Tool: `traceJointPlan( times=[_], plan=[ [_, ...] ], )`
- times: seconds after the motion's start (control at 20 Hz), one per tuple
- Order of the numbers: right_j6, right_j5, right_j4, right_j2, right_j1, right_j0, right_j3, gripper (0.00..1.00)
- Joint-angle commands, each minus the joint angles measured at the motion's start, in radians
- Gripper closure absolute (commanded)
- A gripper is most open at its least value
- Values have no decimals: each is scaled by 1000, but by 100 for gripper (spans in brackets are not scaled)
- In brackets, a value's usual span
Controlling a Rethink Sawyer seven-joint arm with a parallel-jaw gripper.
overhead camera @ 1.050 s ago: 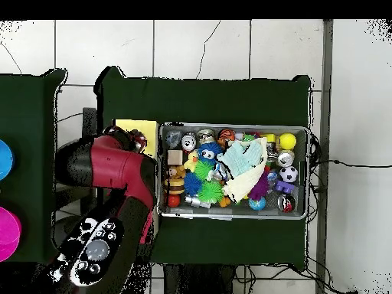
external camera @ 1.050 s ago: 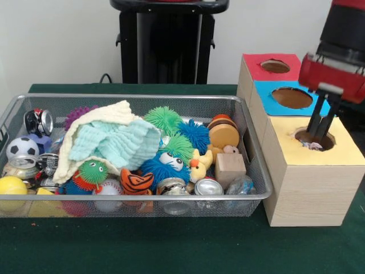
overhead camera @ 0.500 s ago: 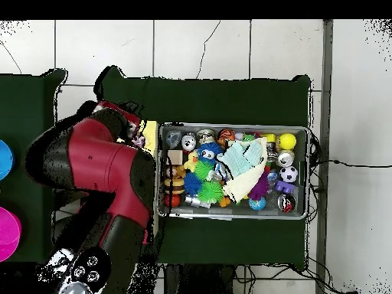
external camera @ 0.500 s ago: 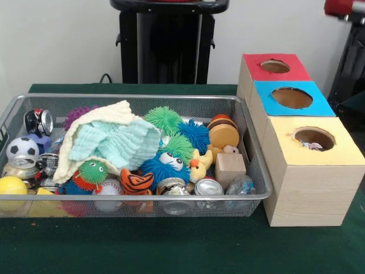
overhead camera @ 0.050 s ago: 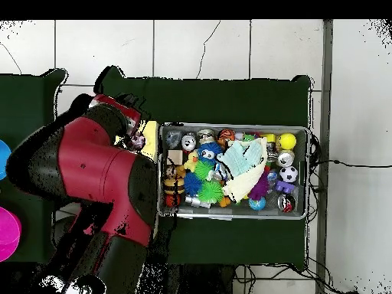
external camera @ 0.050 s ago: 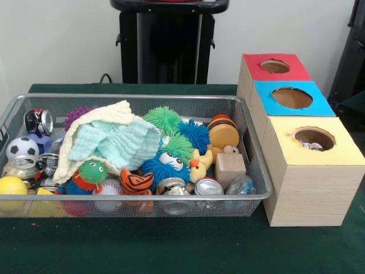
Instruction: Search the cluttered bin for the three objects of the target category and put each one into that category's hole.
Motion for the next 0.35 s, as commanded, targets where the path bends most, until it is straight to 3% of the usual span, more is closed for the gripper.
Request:
traceJointPlan(
  times=[0.05, 0.35],
  plan=[
    [163, 41, -48, 56, 20, -13, 110, 100],
    [169, 46, -53, 47, 27, -12, 108, 100]
  ],
)
